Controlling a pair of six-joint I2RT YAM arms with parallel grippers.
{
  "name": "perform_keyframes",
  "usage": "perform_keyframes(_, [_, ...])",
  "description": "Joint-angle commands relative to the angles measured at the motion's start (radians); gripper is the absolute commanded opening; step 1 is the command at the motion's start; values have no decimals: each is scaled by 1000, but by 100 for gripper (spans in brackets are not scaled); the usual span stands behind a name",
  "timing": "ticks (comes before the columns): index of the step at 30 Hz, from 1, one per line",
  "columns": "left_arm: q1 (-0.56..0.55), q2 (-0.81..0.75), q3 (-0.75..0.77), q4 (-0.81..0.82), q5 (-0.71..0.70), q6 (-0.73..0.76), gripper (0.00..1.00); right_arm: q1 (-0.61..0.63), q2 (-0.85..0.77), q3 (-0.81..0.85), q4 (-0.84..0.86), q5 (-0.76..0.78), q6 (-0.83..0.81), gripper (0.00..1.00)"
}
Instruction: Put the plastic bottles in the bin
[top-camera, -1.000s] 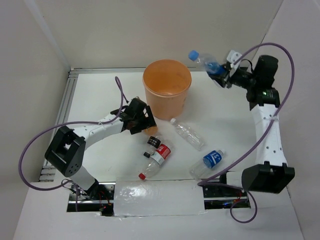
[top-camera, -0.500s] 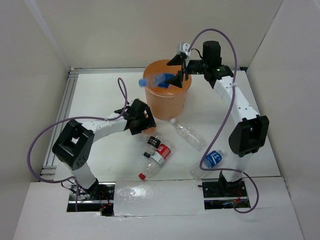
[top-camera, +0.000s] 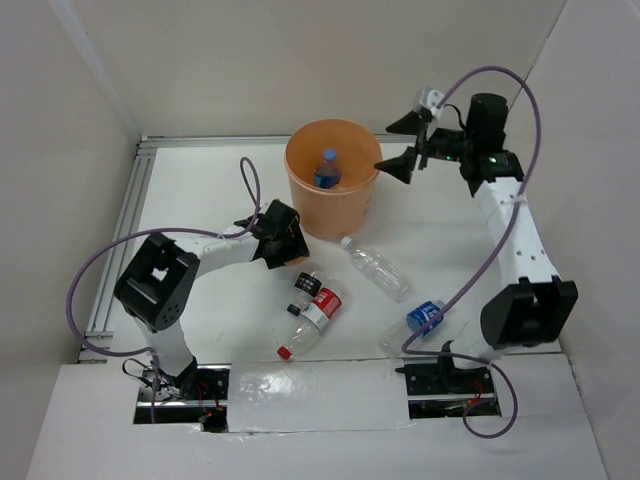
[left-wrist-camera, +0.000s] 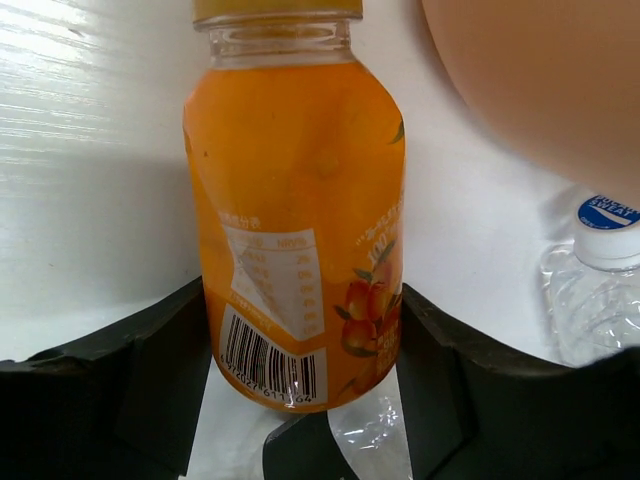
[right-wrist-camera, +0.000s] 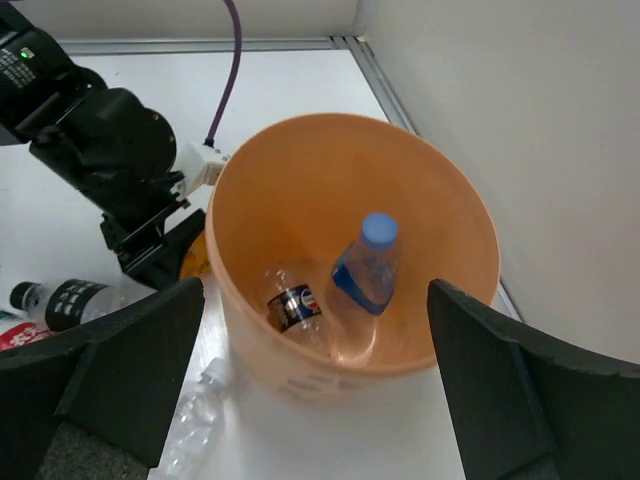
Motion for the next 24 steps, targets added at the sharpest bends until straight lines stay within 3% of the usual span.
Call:
perform_keyframes(1, [-5, -34, -30, -23, -36, 27, 30, -62, -105, -86, -52, -67, 8, 99])
perform_keyframes(2, [-16, -66, -50, -23, -52, 38, 16, -79, -141, -127, -89, -67, 8, 99])
perform_keyframes(3, [-25, -153, -87, -41, -65, 38, 10, -111, -156, -146, -112, -67, 8, 96])
perform_keyframes(4, [-66, -258, -110, -76, -98, 61, 0, -148, -185, -181, -234, -67, -48, 83])
perform_keyframes(5, [-66, -259, -110, -99, -120, 75, 0, -167, -201, -202, -235, -67, -92, 83])
perform_keyframes(6, [-86, -369, -110, -121, -140, 93, 0, -185, -213, -224, -287, -41, -146, 66])
perform_keyframes(7, [-121, -423, -110, -133, -152, 139, 0, -199, -245, -288, -360, -21, -222, 34])
perform_keyframes(8, [-135, -474, -110, -133, -152, 165, 0, -214, -265, -330, -384, 2, -252, 23])
perform_keyframes(10, [-158, -594, -65, -117, -136, 226, 0, -257, -303, -411, -419, 55, -294, 13])
perform_keyframes(12, [-172, -636, 6, -54, -103, 314, 0, -279, -355, -509, -438, 88, -334, 27])
perform_keyframes(14, [-172, -637, 64, -8, -76, 383, 0, -291, -395, -590, -438, 109, -334, 70])
perform_keyframes(15, [-172, -620, 119, 53, -76, 403, 0, -291, -405, -615, -438, 118, -334, 100])
perform_keyframes(20, [-172, -401, 336, 183, -103, 493, 0, -291, -426, -704, -482, 114, -362, 100])
perform_keyframes(22, [-163, -243, 484, 183, -121, 519, 4, -282, -412, -704, -501, 105, -378, 100])
perform_keyframes(24, [-163, -137, 595, 135, -167, 539, 12, -282, -403, -704, -498, 96, -361, 94])
